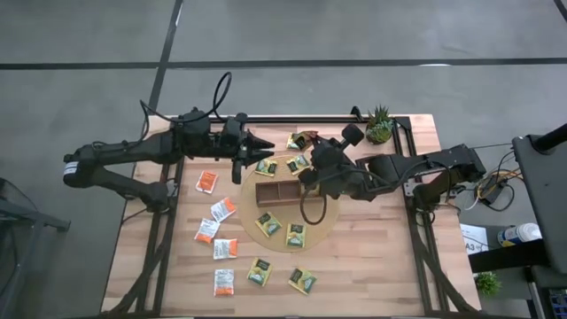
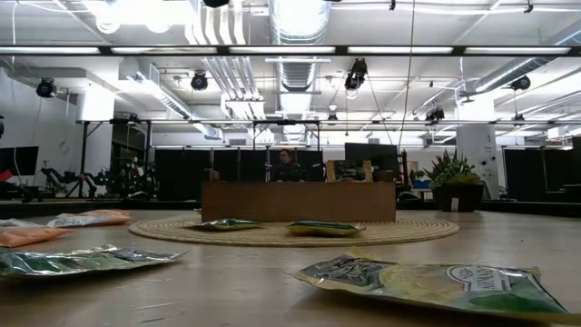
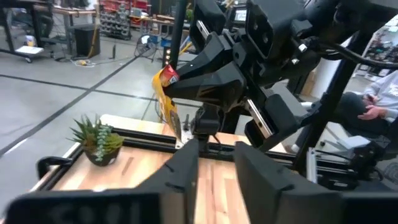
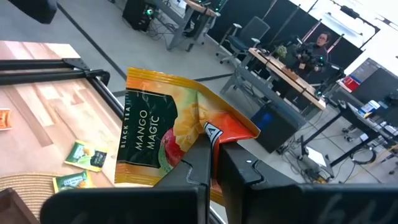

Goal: Pick & Place Tea
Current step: Put the orange tea bag into the right section of the wooden organizer

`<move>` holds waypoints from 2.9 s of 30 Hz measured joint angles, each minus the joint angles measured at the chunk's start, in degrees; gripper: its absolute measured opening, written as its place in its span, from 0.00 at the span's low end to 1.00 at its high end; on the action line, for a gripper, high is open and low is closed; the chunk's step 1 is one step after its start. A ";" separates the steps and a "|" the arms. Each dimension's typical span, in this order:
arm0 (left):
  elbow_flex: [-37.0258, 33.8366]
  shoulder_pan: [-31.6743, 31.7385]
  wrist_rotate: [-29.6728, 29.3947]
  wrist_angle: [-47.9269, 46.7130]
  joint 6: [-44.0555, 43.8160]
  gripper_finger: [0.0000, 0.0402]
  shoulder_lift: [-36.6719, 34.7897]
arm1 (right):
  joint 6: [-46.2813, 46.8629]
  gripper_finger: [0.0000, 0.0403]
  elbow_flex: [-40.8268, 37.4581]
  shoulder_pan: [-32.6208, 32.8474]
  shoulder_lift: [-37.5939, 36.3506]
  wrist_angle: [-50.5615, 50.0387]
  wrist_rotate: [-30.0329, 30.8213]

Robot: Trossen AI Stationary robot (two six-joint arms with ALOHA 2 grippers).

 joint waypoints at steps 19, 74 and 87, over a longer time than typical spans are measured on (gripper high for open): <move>0.00 0.09 -2.42 0.17 0.96 0.59 0.17 | 0.48 0.03 -0.02 -0.60 0.00 0.02 -0.60; 2.44 0.28 -15.54 16.04 8.61 0.59 8.56 | -30.32 0.03 -0.33 -5.65 0.63 29.18 -7.68; 3.13 0.31 -15.70 16.12 8.72 0.32 8.90 | -31.56 0.03 -0.53 -5.65 0.63 29.18 -8.16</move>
